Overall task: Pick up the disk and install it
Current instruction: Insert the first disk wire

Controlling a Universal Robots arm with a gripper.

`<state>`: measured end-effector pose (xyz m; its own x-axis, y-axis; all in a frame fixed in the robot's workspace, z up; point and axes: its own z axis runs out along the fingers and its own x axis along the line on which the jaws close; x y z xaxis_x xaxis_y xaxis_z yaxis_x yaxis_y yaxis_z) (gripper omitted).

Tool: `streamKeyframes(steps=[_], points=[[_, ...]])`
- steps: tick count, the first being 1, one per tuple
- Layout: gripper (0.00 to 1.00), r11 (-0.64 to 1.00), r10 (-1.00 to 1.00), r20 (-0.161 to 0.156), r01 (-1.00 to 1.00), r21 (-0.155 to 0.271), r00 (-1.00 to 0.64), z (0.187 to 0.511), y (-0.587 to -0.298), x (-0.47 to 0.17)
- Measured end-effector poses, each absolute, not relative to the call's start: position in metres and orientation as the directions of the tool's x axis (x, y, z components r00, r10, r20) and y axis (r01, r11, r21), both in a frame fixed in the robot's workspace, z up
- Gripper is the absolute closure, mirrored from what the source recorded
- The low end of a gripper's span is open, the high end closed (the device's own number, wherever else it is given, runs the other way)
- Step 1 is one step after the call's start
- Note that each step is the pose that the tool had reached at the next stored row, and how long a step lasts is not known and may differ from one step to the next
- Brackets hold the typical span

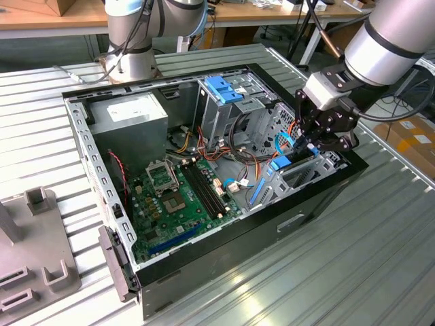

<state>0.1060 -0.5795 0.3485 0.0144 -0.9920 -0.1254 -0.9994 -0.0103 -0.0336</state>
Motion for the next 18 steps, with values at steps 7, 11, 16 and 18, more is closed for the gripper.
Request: streamKeyframes(steps=[7,11,16,18], points=[[0.84,-0.010,-0.992,-0.126,-0.999,-0.034,0.014,0.3467,-0.5795,0.1059],[0.84,-0.010,-0.992,-0.125,-0.999,-0.034,0.014,0.3441,-0.5795,0.1060],[0.84,-0.010,-0.992,-0.125,-0.999,-0.034,0.014,0.3414,-0.5795,0.1060],[0.84,-0.010,-0.992,-0.124,-0.999,-0.034,0.014,0.3410,-0.5795,0.1060]])
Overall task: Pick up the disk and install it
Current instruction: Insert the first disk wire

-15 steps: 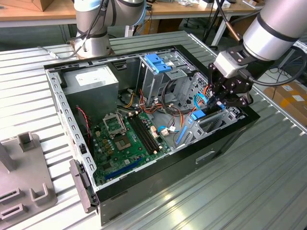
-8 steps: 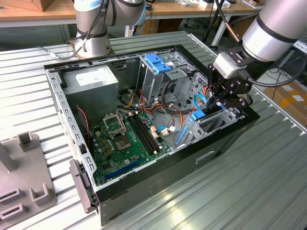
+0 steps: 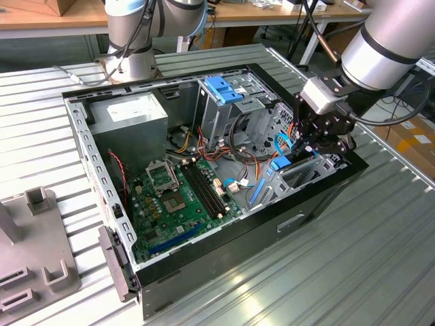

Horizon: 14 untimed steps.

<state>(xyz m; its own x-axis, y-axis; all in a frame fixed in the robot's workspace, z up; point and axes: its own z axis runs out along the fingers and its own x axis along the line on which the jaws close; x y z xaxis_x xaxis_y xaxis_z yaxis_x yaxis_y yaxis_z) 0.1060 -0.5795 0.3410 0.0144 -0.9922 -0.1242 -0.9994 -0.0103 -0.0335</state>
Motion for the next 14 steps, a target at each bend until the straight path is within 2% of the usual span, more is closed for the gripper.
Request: streamKeyframes(steps=[7,8,14], points=[[0.83,-0.010,-0.992,-0.125,-0.999,-0.034,0.014,0.3405,-0.5795,0.1060],[0.76,-0.010,-0.992,-0.125,-0.999,-0.034,0.014,0.3406,-0.5795,0.1060],[0.76,-0.010,-0.992,-0.124,-0.999,-0.034,0.014,0.3492,-0.5794,0.1060]])
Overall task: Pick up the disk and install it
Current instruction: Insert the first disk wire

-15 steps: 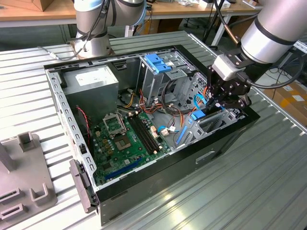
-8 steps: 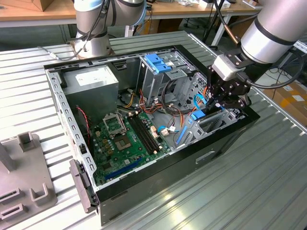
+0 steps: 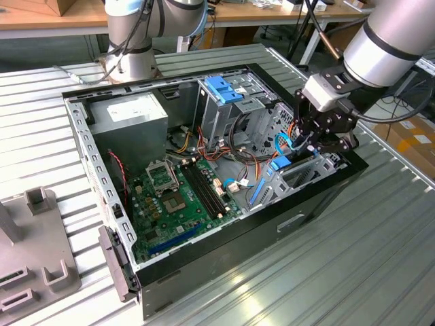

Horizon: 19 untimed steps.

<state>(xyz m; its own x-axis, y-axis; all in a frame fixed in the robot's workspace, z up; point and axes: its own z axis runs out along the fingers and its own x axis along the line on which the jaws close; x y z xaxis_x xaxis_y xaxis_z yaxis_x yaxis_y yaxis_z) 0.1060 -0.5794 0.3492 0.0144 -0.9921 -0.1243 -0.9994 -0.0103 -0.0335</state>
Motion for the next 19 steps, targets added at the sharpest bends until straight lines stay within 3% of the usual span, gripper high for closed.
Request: streamKeyframes(steps=[13,17,19], points=[[0.76,-0.012,-0.992,-0.124,-0.999,-0.034,0.016,0.363,-0.577,0.107],[0.76,-0.014,-0.997,-0.073,-0.999,-0.033,0.017,0.363,-0.573,0.107],[0.76,-0.014,-0.997,-0.073,-0.999,-0.033,0.017,0.363,-0.572,0.107]])
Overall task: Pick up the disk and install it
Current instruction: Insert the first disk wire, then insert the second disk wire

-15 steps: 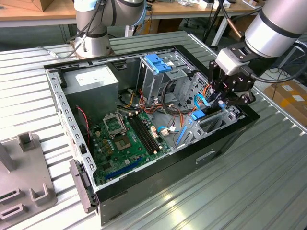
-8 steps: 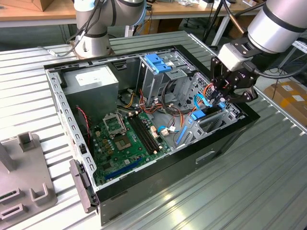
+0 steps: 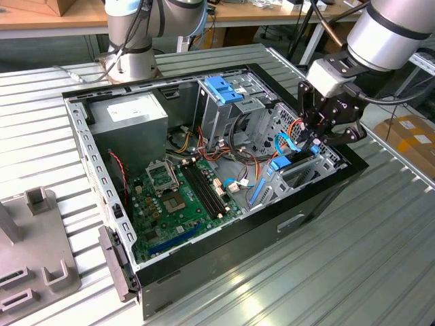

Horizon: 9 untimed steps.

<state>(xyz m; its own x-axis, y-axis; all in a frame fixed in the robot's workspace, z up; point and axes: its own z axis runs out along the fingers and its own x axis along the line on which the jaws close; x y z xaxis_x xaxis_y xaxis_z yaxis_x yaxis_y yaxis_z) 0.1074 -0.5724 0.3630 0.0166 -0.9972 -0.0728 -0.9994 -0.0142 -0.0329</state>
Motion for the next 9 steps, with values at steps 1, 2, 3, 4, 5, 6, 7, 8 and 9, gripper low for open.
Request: streamKeyframes(steps=[1,2,3,4,5,6,7,8,9], points=[[0.76,-0.014,-0.997,-0.073,-0.999,-0.033,0.017,0.3631,-0.5712,0.1086],[0.76,-0.014,-0.997,-0.073,-0.999,-0.033,0.017,0.3630,-0.5708,0.1092],[0.76,-0.014,-0.997,-0.073,-0.999,-0.033,0.016,0.3630,-0.5708,0.1092],[0.76,-0.014,-0.997,-0.073,-0.999,-0.033,0.016,0.3630,-0.5708,0.1092],[0.76,-0.014,-0.997,-0.073,-0.999,-0.033,0.017,0.3630,-0.5706,0.1102],[0.76,-0.014,-0.997,-0.073,-0.999,-0.033,0.017,0.3630,-0.5706,0.1110],[0.76,-0.014,-0.997,-0.073,-0.999,-0.033,0.017,0.3630,-0.5706,0.1111],[0.76,-0.014,-0.997,-0.073,-0.999,-0.033,0.017,0.3631,-0.5706,0.1111],[0.76,-0.014,-0.997,-0.073,-0.999,-0.033,0.017,0.3630,-0.5706,0.1111]])
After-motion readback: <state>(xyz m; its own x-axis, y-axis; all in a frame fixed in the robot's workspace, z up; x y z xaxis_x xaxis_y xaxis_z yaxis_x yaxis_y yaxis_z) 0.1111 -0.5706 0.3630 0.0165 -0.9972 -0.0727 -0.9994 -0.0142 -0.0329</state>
